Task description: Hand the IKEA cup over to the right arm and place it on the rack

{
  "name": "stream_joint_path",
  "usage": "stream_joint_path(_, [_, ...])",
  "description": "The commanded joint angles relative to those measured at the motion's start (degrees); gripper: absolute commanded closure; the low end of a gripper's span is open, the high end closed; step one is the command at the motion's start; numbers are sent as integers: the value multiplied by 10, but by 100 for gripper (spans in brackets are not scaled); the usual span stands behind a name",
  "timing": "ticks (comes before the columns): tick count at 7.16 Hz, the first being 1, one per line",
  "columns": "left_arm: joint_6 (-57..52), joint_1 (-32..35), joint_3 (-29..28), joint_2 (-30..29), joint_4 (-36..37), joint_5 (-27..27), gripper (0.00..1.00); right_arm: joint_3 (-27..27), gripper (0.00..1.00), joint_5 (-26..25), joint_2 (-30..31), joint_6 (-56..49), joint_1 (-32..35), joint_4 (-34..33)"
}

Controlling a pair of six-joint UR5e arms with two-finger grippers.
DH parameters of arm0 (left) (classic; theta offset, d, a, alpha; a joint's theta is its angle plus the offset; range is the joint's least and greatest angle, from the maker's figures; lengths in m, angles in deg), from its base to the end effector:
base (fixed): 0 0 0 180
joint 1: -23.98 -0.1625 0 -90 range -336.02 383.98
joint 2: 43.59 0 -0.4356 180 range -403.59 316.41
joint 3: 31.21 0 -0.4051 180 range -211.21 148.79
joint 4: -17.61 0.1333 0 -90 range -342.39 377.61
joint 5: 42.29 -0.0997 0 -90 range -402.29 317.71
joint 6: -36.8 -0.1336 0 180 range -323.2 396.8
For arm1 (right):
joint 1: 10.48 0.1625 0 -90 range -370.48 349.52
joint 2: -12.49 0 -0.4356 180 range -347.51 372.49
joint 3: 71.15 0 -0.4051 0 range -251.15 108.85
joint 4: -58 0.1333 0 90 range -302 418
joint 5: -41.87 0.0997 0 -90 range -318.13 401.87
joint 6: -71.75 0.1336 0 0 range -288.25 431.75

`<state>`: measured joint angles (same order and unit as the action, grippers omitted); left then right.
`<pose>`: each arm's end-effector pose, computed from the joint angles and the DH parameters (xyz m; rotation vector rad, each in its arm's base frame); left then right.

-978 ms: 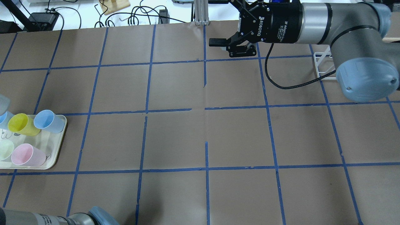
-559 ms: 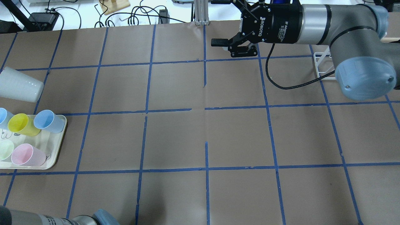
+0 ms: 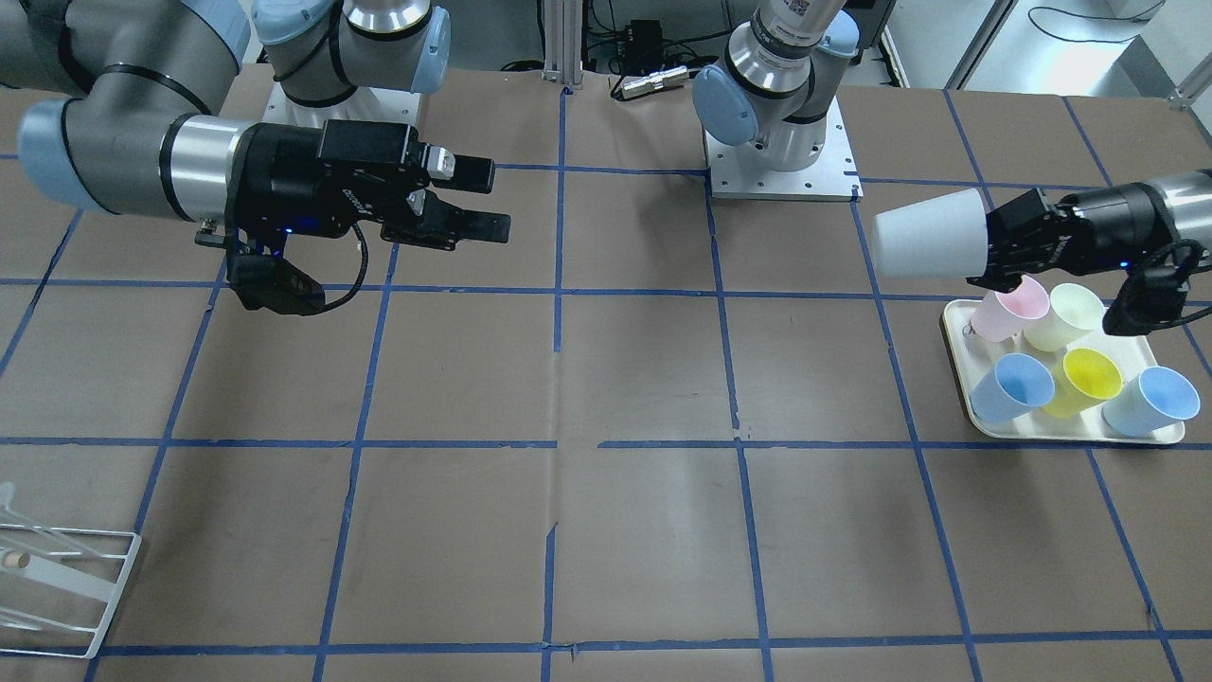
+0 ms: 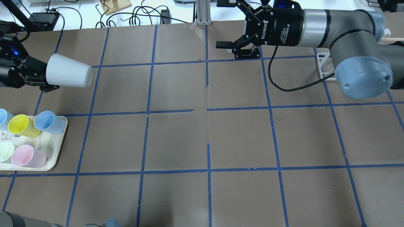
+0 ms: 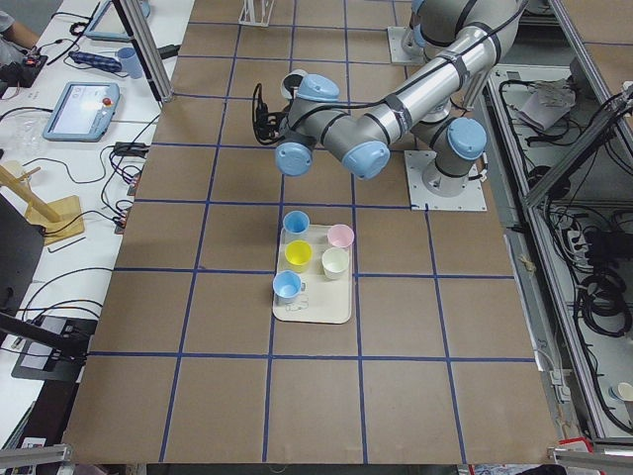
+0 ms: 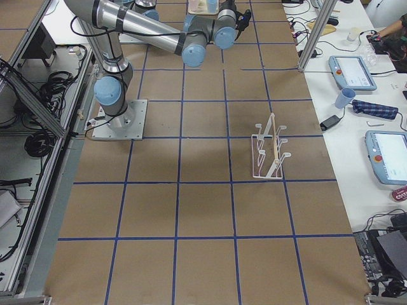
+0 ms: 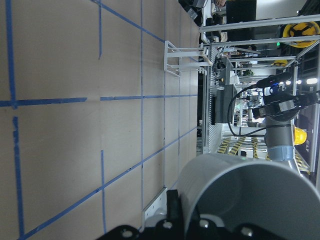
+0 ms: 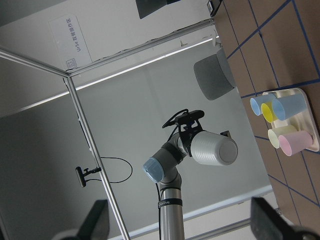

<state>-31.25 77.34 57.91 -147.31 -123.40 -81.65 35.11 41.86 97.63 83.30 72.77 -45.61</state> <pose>0.0884 -0.5153 0.3688 0.0233 -1.8539 -0.0108 0.2047 -0.5414 0.4375 0.3514 1.5337 0.1687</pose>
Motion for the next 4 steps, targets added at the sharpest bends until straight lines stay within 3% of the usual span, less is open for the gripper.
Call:
stream_joint_path(1, [9,73,18,1,-30,93,100,-2,0,-4,-4,0,2,-2])
stream_joint_path(2, [19,115,26,10,-31,150,100,0,0,-3,-5,-6,2,-3])
stream_joint_path(4, [58,207,30,17,-30,269,100,5,0,-8,-7,-5,2,-67])
